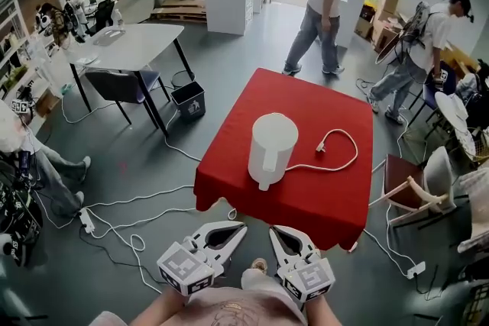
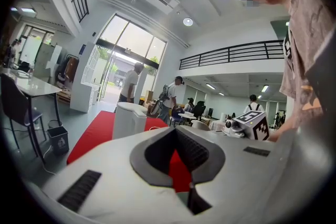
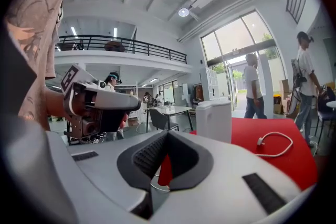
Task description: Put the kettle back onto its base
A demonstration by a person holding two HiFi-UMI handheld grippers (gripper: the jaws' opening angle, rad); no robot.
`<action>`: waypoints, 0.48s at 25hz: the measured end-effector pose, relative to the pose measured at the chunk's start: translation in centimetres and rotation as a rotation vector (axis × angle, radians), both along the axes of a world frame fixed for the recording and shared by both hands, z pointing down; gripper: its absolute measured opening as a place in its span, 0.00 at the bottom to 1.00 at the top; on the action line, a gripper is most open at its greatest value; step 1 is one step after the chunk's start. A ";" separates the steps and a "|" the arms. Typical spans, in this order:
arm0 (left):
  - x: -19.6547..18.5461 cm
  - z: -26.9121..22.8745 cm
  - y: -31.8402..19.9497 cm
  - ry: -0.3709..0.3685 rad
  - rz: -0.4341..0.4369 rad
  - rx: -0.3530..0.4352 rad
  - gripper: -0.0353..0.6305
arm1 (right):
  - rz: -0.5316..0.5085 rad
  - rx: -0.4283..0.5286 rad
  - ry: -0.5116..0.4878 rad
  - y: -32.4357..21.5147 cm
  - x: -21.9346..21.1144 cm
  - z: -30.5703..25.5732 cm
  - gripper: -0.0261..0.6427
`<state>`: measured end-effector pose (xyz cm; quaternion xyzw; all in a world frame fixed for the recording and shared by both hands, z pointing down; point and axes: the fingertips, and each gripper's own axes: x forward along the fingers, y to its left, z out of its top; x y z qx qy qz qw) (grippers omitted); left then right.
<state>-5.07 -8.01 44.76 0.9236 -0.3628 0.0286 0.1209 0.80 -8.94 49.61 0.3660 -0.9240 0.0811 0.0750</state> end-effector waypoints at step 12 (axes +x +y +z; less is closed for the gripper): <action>-1.4 0.1 9.1 0.016 0.078 0.049 0.03 | 0.057 0.040 -0.083 9.5 -1.4 -2.8 0.05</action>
